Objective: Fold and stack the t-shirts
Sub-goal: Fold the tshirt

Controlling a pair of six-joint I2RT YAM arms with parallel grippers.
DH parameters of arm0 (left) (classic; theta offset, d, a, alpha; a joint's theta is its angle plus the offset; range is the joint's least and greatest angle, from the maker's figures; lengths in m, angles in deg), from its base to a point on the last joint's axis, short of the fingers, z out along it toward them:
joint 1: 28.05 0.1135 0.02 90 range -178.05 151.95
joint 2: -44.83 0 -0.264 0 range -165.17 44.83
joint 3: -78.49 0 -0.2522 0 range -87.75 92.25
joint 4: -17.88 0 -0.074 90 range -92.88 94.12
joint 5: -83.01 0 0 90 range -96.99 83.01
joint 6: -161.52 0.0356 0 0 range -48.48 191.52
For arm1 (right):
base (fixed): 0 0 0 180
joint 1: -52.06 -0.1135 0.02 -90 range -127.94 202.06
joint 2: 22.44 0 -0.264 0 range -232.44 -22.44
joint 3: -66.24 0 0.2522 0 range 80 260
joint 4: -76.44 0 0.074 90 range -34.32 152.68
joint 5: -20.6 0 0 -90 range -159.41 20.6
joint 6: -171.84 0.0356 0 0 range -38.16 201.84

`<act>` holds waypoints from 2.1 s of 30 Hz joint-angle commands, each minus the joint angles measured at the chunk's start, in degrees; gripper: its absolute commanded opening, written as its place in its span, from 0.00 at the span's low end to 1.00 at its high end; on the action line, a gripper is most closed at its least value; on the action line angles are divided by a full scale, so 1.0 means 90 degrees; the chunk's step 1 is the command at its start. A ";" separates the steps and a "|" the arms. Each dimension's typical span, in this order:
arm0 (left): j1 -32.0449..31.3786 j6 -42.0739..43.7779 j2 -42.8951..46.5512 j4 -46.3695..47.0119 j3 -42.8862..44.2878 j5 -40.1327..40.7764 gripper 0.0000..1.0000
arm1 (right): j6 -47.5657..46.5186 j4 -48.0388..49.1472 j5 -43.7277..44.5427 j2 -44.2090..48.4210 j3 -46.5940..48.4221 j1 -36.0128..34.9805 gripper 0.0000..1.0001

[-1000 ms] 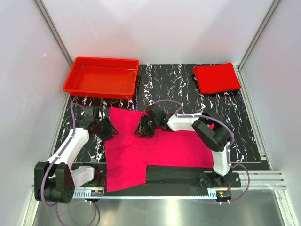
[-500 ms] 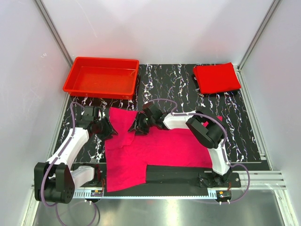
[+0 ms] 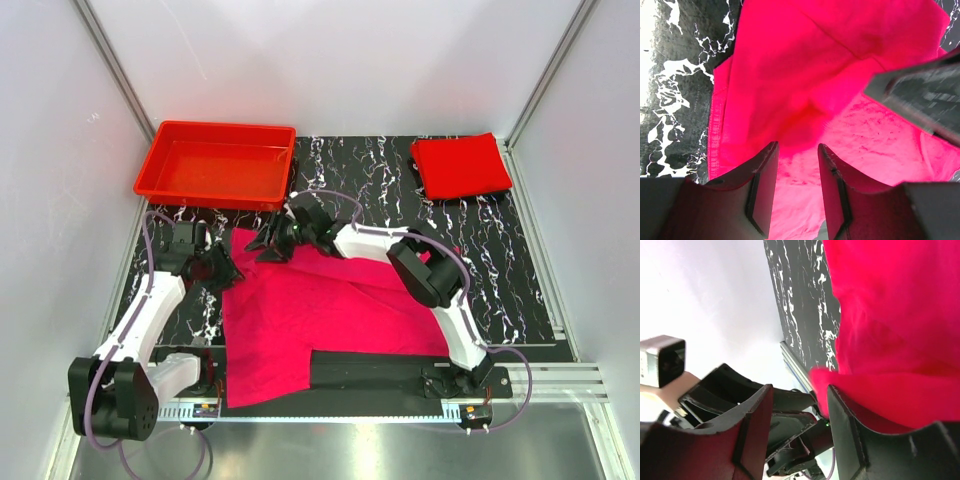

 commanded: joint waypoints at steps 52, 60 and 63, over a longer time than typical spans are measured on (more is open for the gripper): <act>-0.1439 -0.0315 -0.1904 0.1747 0.0149 0.0544 0.34 | -0.3819 -0.5253 0.1454 0.5504 -0.3948 0.3579 0.42; -0.1449 -0.0286 -0.2070 0.1776 0.0267 0.0583 0.26 | -0.3770 -0.5175 0.1347 0.5534 -0.4105 0.3588 0.43; -0.1449 -0.0218 -0.2139 0.1776 0.0325 0.0524 0.14 | -0.3780 -0.5185 0.1318 0.5553 -0.4085 0.3588 0.42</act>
